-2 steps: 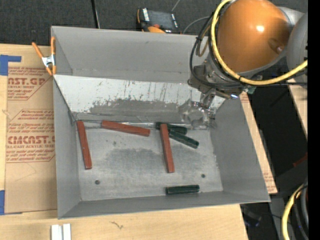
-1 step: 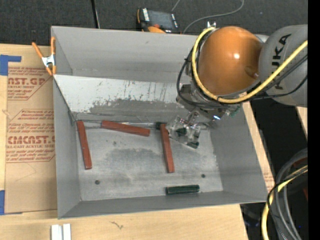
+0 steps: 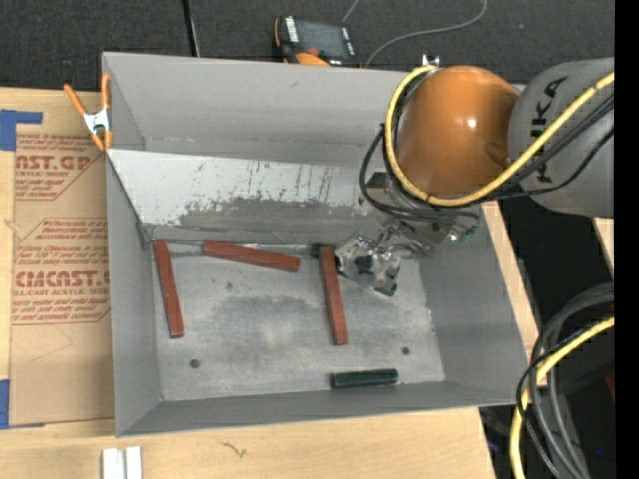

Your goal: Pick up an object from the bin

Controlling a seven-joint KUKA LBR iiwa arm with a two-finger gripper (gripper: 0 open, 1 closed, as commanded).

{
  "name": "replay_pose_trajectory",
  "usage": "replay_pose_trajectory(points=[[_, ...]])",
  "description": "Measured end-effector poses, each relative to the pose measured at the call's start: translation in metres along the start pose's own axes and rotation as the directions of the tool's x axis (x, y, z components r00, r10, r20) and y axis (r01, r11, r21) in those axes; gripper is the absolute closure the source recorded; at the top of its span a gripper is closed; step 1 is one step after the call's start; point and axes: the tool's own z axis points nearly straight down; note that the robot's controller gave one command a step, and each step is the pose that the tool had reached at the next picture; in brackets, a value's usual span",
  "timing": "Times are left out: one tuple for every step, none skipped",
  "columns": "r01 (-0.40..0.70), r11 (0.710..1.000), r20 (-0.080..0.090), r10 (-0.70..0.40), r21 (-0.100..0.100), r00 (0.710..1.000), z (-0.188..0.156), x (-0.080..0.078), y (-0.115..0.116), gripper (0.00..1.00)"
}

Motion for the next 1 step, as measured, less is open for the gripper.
replay_pose_trajectory(points=[[0.0, 1.0, 0.002, 0.0, 0.001, 1.0, -0.001, -0.0007, 0.0001, 0.0]])
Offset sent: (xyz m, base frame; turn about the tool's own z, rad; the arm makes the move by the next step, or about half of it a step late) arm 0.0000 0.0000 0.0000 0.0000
